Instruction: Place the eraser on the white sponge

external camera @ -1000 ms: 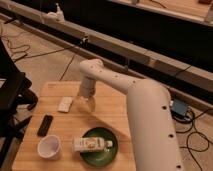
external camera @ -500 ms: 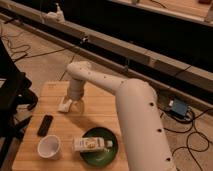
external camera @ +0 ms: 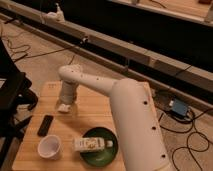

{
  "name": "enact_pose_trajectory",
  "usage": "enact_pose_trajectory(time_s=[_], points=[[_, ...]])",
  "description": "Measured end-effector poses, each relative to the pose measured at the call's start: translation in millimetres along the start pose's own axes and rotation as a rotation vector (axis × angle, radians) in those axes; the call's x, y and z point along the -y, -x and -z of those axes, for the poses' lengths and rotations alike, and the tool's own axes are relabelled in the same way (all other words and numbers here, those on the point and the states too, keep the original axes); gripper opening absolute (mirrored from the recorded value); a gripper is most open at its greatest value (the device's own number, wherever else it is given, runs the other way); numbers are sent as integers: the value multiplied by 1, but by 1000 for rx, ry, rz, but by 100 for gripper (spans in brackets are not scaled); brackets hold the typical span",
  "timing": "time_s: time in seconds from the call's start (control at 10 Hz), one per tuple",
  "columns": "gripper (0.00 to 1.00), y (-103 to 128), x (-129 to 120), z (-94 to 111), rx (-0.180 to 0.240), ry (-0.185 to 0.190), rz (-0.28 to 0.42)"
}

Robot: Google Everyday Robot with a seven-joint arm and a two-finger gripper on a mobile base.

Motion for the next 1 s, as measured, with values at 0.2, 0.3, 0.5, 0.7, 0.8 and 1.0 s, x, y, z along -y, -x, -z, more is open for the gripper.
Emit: enact_pose_trajectory(time_s=[0.2,0.3,0.5,0.7,0.8,1.0], points=[[80,-2,-2,0,1,0,-4],[80,0,0,-1,1,1,-1],[80,0,0,-1,1,1,0],[80,0,3,2,-4,-5,4],[80,3,12,6,-9,-9,26],[80,17,44,10,-15,8,112]])
